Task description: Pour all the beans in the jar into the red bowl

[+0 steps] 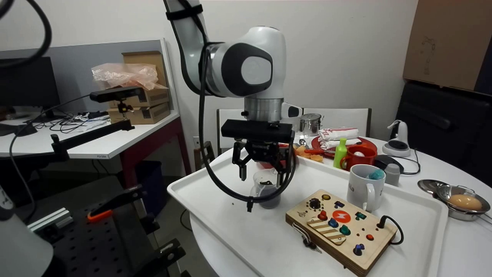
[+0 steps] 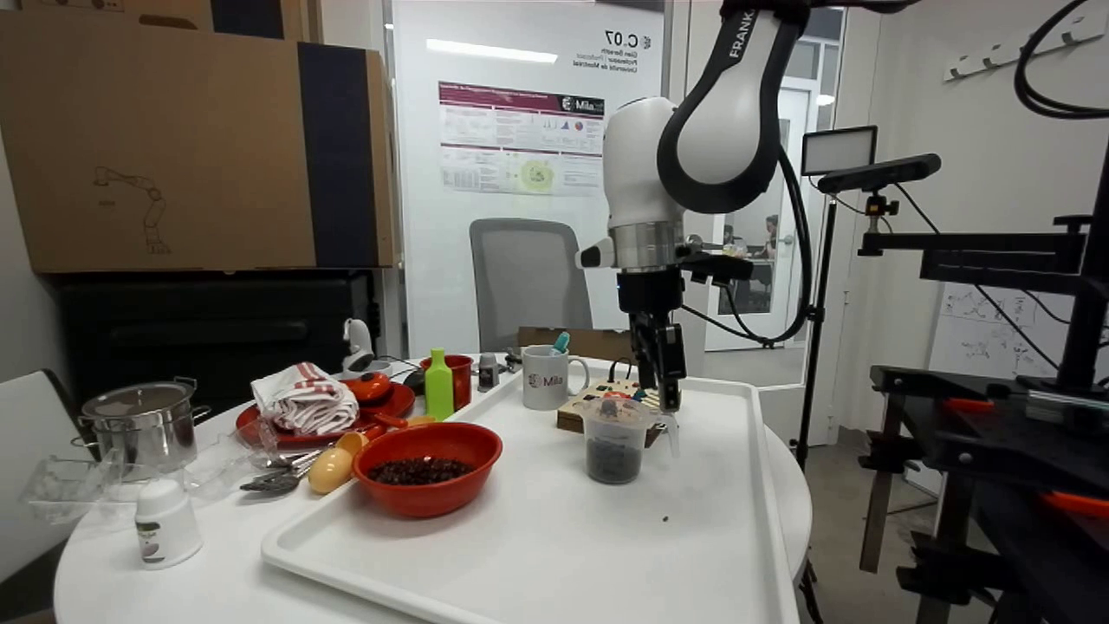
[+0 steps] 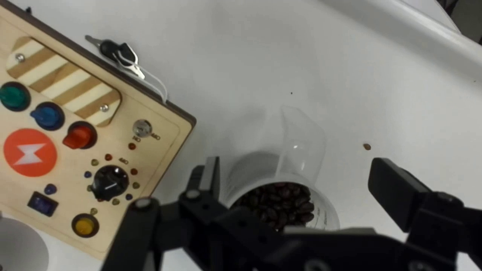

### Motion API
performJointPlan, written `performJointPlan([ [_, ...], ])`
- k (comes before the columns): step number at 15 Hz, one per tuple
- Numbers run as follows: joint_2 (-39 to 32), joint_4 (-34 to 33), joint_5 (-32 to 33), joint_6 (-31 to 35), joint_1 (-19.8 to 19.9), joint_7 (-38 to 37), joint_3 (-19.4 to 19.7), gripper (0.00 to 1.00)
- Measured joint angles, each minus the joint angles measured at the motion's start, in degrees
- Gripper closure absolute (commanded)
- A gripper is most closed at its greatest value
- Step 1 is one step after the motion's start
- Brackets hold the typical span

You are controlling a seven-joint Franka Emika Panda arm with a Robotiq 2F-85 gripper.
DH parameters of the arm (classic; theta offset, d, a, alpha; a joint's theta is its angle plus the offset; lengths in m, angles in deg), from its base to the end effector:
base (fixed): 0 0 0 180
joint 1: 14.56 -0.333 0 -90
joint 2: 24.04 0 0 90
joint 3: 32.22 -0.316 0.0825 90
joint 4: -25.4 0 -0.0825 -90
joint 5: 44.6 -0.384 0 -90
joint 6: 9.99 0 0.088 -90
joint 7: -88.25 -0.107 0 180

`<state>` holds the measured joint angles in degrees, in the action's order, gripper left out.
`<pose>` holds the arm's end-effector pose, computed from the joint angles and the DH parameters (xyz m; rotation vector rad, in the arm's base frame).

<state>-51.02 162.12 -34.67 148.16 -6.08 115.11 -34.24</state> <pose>0.4785 -0.0453 0.1168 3.0221 0.7990 -0.1606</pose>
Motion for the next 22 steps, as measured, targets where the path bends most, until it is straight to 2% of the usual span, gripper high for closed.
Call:
performJointPlan([
  [10, -1.28, 0.11, 0.14, -2.59, -2.92, -7.78, 2.25, 0.00],
  [22, -3.43, -1.76, 0.30, -1.84, -3.54, -9.74, 3.09, 0.00],
])
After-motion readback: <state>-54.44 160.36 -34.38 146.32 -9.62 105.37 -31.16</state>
